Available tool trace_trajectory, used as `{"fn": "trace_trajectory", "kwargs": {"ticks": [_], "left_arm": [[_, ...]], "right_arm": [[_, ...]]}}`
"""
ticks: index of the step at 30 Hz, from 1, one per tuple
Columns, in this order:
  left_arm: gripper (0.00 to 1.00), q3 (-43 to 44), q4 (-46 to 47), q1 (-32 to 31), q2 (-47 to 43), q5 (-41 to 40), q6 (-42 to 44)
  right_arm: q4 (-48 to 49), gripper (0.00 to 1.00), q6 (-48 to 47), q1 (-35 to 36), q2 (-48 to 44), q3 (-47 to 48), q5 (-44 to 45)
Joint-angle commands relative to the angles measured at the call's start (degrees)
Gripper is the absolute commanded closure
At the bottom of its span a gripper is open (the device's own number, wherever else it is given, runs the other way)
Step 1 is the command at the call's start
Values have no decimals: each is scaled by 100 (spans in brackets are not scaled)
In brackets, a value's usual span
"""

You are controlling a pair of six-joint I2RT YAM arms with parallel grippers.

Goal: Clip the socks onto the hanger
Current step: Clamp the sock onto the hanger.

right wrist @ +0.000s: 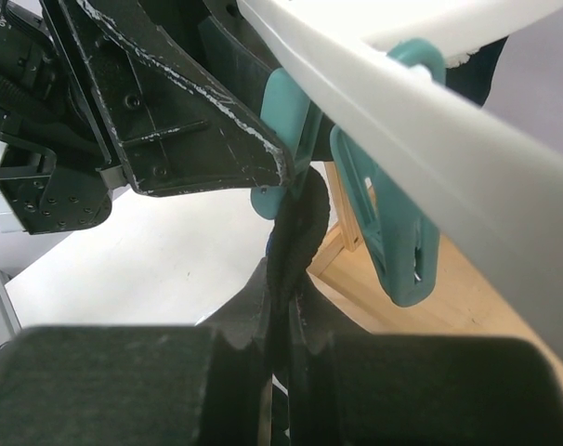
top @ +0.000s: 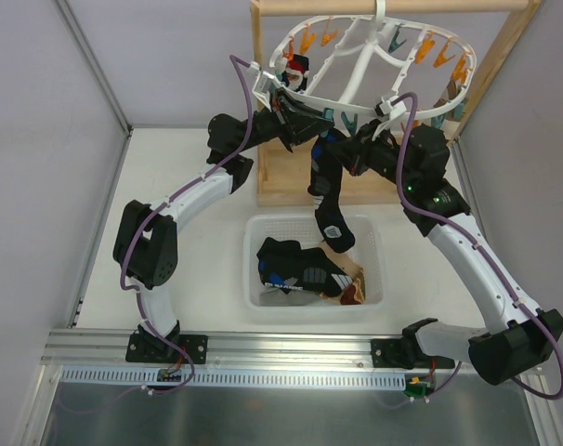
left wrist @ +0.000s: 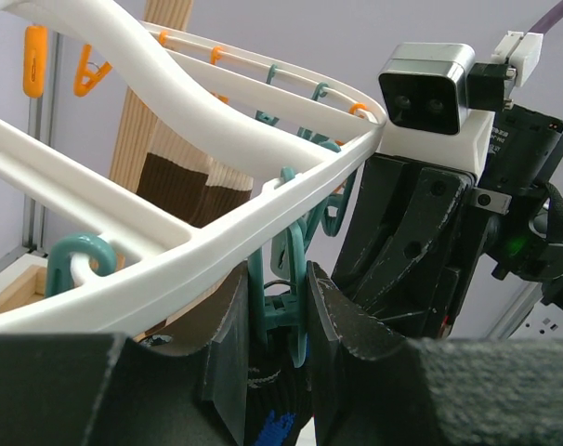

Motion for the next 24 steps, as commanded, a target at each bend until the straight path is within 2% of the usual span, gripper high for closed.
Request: {"fn": "trace_trajectory", "kwargs": {"ticks": [1,2,4,6,8,9,12,13,15,19,21,22,23,24], "left_arm": [[100,-100,520,-28,-167,790,204],[84,-100,520,-28,-158,781,221],[72,-91,512,-28,-158,737,256],[53,-56,372,-28,-167,668,274],[44,-30,240,-19,-176,632,336],[30,-38,204,-19,-193,571,353],[16,-65,55,-10,-281,509,467],[8,-91,28,-2,-351,457,520],[1,-205,-33,25,-448,386,555],[1,-337,-375,165,-764,176,582],[1,-451,-664,227,-948,9,634],[1,-478,-997,288,-1019,-166,661],[1,-565,-1157,315,-1080,-229,696],[1,-618,-1263,341,-1211,-290,800]], "right_arm": [[569,99,155,-107,1,367,-46],[569,99,146,-116,-8,349,-46],[543,99,146,-116,-17,314,-29],[542,99,128,-116,-26,288,-37],[542,99,137,-107,-17,261,-37],[534,99,137,-124,-17,253,-37],[516,99,120,-116,1,270,-55],[516,99,120,-125,27,270,-55],[507,99,111,-116,44,279,-64],[332,99,137,-125,150,410,24],[87,86,172,-116,229,568,94],[-19,75,207,-116,255,613,103],[-133,48,225,-125,290,665,94],[-134,38,216,-116,282,666,77]]}}
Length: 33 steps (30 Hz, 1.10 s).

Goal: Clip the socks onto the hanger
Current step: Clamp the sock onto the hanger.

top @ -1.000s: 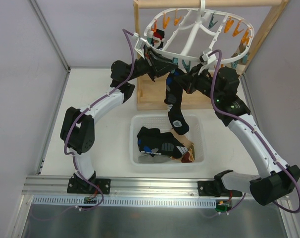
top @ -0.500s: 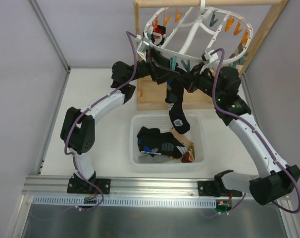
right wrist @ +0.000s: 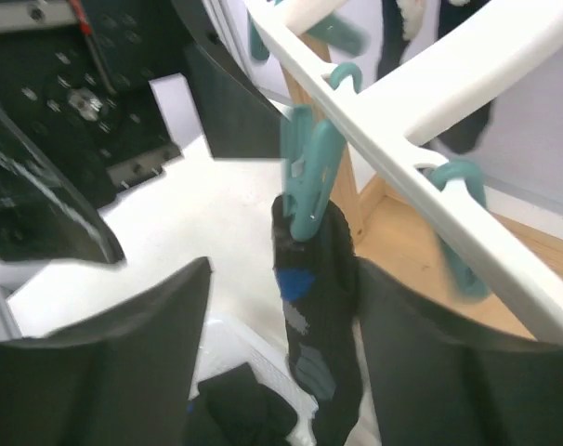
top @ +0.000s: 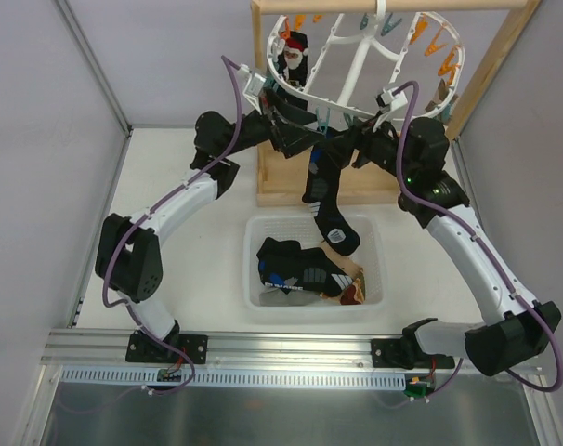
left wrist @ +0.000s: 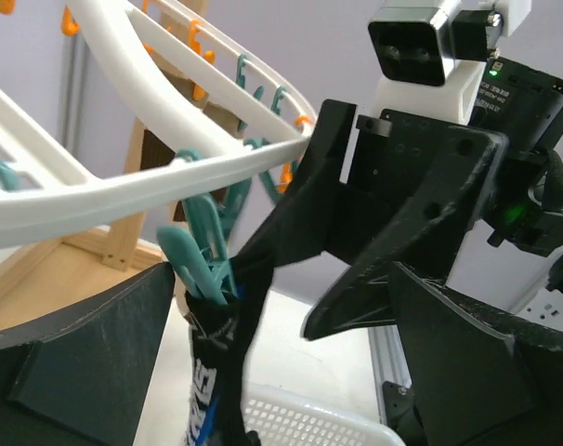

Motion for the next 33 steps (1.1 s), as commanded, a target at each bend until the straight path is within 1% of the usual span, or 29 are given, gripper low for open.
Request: {"fn": "trace_trajectory", "kwargs": {"ticks": [1,2,4,5,8,12,13,15,16,18,19,22,23,26,31,33], "left_arm": [[1,-179,-561,177,-616,-415,360],[1,-293,-737,186,-764,-599,534],[1,-373,-1185,204,-923,-810,763],[1,-443,-1605,204,-994,-1038,869],[1,-671,-2161,213,-1362,-1294,1387],[1,-1119,-2347,213,-1636,-1444,1748],[1,-1338,-2348,213,-1680,-1436,1784],[1,-1532,-2339,213,-1750,-1340,1854],[1,-1690,-2330,213,-1759,-1278,1881],[1,-1831,-2278,195,-1768,-937,1951],[1,-1962,-2243,169,-1759,-839,1986],[1,-2217,-2049,-50,-1724,-601,2284],[1,-2262,-2040,-164,-1689,-618,2607],[1,-2333,-2031,-481,-1488,-811,3083],[1,-2403,-1557,-508,-1065,-934,3471],[1,-2403,-1399,-517,-924,-1119,3647]], "right_arm": [[-158,31,37,-28,-2,349,59],[-264,23,11,-28,-72,340,77],[-439,15,-59,-37,-160,375,112],[-658,11,-147,-37,-274,393,147],[-1071,10,-305,-20,-563,419,278],[-1775,9,-385,-28,-932,323,735],[-1959,9,-394,-28,-1012,227,893],[-2005,9,-394,-28,-1336,-71,1052],[-1979,9,-385,-20,-1469,-421,1183],[-1978,9,-394,-37,-1784,-783,1342],[-2005,9,-420,-37,-1882,-1107,1473],[-1961,9,-412,-37,-2216,-1566,1518],[-1944,9,-368,-28,-2313,-1820,1501],[-1996,9,-201,-28,-2602,-2172,1501],[-2356,9,-34,-37,-3078,-2454,1588],[-2435,10,1,-28,-3349,-2603,1606]]}}
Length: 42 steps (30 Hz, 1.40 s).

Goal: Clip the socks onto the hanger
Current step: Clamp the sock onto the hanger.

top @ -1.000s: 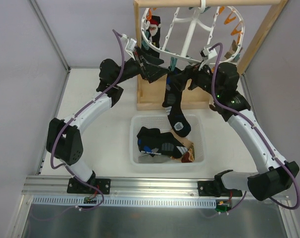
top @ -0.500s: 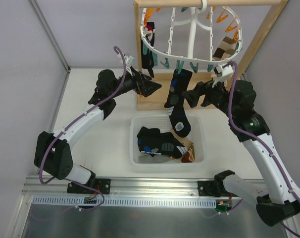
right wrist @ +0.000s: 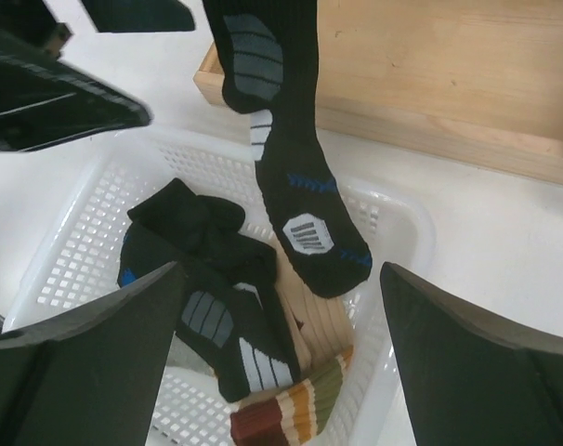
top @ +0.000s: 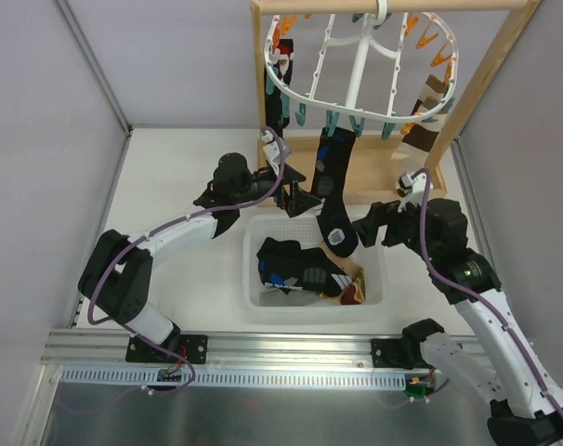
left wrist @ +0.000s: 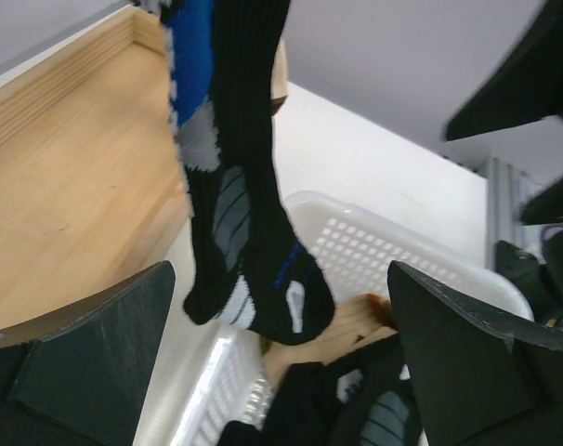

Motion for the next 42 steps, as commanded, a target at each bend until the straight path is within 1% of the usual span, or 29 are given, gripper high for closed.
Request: {"fn": "trace_trajectory", "kwargs": {"ticks": [1,4,7,11,15,17,19,22,23,24,25,26,27,28,30,34,39,42], "left_arm": [[1,-73,664,51,214,-216,624],[1,-126,981,51,399,-383,678],[1,-48,1148,51,715,-314,634],[1,102,1333,60,1294,-305,354],[1,-82,2026,60,1577,-340,28],[1,-74,2098,60,1726,-392,-69],[4,-73,2272,60,1823,-384,-200],[36,-39,2519,60,1893,-471,-394],[51,-4,2555,69,1928,-576,-543],[57,119,2564,78,1955,-586,-605],[65,181,2581,78,2016,-577,-710],[77,234,2573,86,2034,-577,-755],[92,295,2581,95,2034,-673,-798],[97,313,2573,104,1991,-717,-860],[100,313,2573,156,1903,-1023,-904],[100,339,2450,306,1587,-1560,-738],[100,541,2256,499,1498,-1798,-579],[100,690,2125,526,1551,-1860,-316]], "right_arm": [[-97,10,200,-20,-498,-104,148],[-281,10,253,-20,-745,-209,184],[-343,9,297,-20,-859,-297,219],[-361,10,368,-28,-894,-341,184],[-431,10,359,-20,-894,-333,201],[-448,10,350,-20,-877,-315,210],[-466,10,333,-20,-851,-289,201],[-466,12,333,-20,-815,-262,201],[-457,13,324,-28,-807,-262,210],[-457,14,324,-20,-815,-280,236],[-466,15,332,-28,-824,-289,297],[-475,16,359,-20,-833,-297,315],[-475,16,368,-20,-868,-315,342],[-475,17,402,-20,-894,-332,350],[-484,17,412,-28,-947,-333,386],[-528,17,429,-20,-1009,-350,500],[-449,18,464,-20,-982,-420,439],[-448,18,473,-20,-982,-429,439]]}}
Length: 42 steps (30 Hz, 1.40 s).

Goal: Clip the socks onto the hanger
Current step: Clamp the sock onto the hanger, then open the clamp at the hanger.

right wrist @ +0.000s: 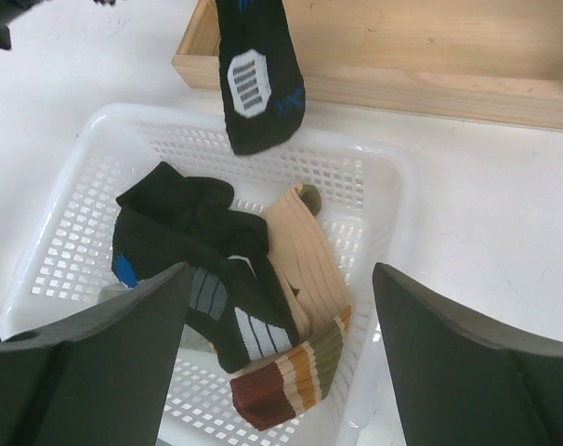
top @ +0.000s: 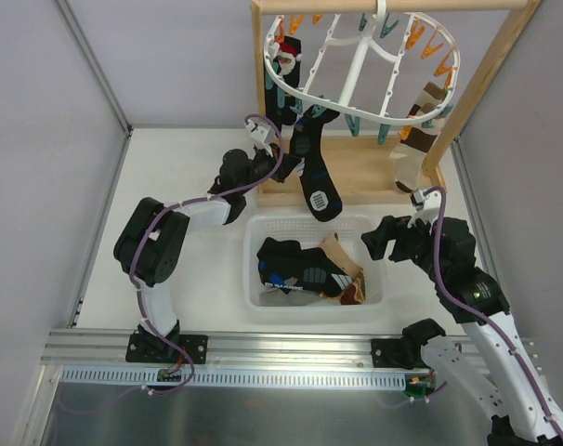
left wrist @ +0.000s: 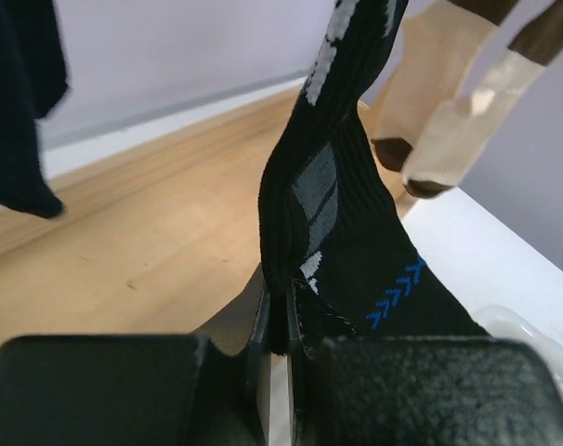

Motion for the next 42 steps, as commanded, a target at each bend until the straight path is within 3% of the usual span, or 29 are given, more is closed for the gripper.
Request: {"fn": "trace_trajectory", "kwargs": {"ticks": [1,4,9,11,12,17,25,33,38,42], "left_arm": [[100,348,88,36,-259,-221,418],[97,436,17,54,-206,-142,472],[60,191,-36,54,-407,289,568],[52,41,-106,63,-671,184,656],[40,-107,-254,63,-767,140,683],[11,-600,-914,80,-1769,-185,499],[7,-1628,-2276,80,-3578,-98,86],[11,-2596,-2576,-77,-4801,638,-109],[12,-2282,-2419,-482,-4733,860,199],[14,-1569,-2217,-526,-4058,1009,191]], "right_arm": [[59,18,102,-22,-16,-7,58],[32,17,110,-22,10,1,6],[-82,18,49,-22,133,-25,-266],[-126,18,5,-13,177,-95,-495],[-135,18,-47,13,177,-156,-574],[76,18,-145,162,37,-534,-926],[744,18,-390,838,1,-948,-909],[1384,24,-382,1709,608,-948,295],[1685,27,-163,1745,660,-860,531],[1605,30,102,1771,529,-895,1068]]}}
